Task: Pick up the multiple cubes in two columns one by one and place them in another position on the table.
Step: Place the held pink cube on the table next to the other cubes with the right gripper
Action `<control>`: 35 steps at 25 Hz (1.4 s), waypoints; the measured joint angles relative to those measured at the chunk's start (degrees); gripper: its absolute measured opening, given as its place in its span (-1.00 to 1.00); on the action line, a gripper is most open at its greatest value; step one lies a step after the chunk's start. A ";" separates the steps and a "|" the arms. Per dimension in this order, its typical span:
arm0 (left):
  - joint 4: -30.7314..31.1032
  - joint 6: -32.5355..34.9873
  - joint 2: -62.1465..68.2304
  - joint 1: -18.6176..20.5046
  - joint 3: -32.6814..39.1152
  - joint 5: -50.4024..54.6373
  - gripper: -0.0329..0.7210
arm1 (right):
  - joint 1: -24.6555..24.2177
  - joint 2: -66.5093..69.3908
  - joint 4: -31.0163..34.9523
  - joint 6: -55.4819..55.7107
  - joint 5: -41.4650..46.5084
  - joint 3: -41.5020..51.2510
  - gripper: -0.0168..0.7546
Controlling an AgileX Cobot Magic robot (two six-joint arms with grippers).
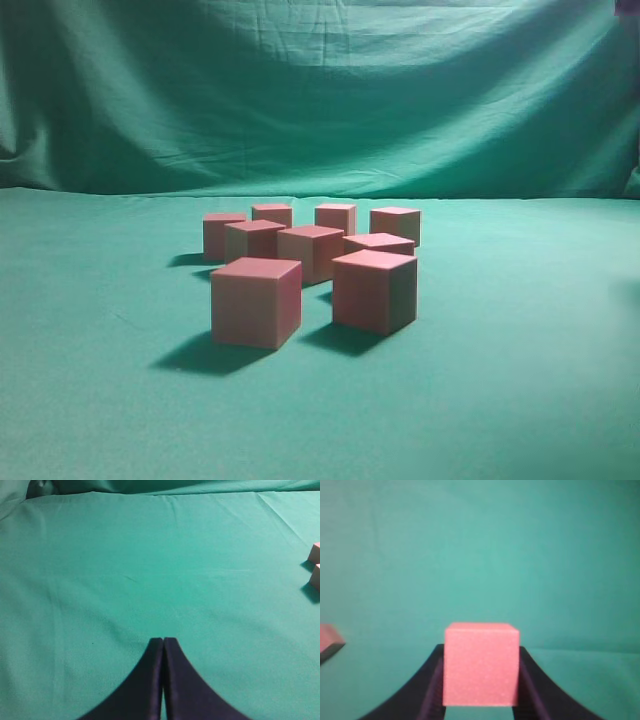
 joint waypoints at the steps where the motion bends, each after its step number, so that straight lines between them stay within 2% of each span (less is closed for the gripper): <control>1: 0.00 0.00 0.00 0.00 0.00 0.00 -0.91 | 1.20 -1.56 0.47 0.10 1.65 0.00 -0.27; 5: 0.00 0.00 0.00 0.00 0.00 0.00 -0.91 | 7.09 -5.02 2.83 0.35 8.91 0.00 -0.27; 11: 0.00 0.00 0.00 0.00 0.00 0.00 -0.91 | 21.32 -5.39 4.44 0.48 18.38 0.00 -0.27; 17: 0.00 0.00 0.00 0.00 0.00 0.00 -0.91 | 37.82 -4.60 6.65 1.35 17.71 0.00 -0.27; 23: 0.00 0.00 0.00 0.00 0.00 0.00 -0.91 | 50.32 1.73 7.04 1.49 14.10 0.00 -0.27; 27: 0.00 0.00 0.00 0.00 0.00 0.00 -0.91 | 53.76 6.31 7.04 1.38 10.71 0.00 -0.27; 32: 0.00 0.00 0.00 0.00 0.00 0.00 -0.91 | 54.24 10.95 5.94 2.44 7.42 -0.14 -0.27; 35: 0.00 0.00 0.00 0.00 0.00 0.00 -0.91 | 54.87 14.10 3.01 4.17 7.03 -2.99 -0.27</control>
